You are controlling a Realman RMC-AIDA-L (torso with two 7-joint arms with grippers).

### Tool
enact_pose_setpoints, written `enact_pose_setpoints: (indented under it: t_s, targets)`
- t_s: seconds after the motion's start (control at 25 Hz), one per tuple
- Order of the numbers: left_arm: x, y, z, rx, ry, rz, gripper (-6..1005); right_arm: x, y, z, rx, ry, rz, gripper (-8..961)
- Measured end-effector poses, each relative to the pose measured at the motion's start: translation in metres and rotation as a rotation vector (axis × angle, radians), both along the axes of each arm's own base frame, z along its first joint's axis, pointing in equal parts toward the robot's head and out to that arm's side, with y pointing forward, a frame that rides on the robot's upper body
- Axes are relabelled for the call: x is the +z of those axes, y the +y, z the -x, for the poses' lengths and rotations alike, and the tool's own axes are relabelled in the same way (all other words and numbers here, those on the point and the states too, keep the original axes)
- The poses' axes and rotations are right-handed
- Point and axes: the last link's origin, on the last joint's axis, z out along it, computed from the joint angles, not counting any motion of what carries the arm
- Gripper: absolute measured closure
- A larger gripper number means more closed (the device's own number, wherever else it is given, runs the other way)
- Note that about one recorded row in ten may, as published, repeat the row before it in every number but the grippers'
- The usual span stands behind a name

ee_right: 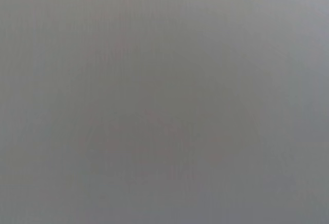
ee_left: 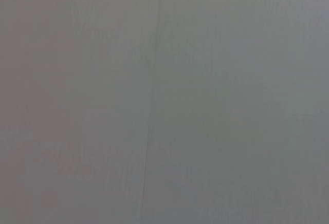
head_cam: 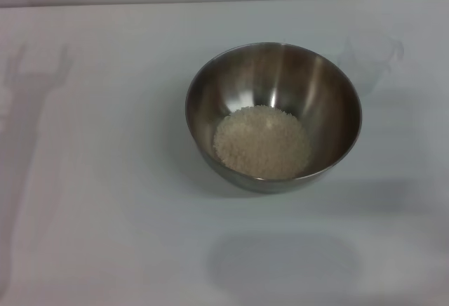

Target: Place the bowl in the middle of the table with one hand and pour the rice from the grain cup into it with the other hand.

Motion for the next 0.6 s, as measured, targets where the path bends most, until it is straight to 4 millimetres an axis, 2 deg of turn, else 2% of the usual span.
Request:
enact_pose_setpoints:
  t_s: [0.6]
  targets:
    - [0.0009, -0.0009, -0.0004, -0.01, -0.002, -0.001, 203, -0.0017, 0.0001, -0.0024, -0.012, -0.008, 0.018, 320]
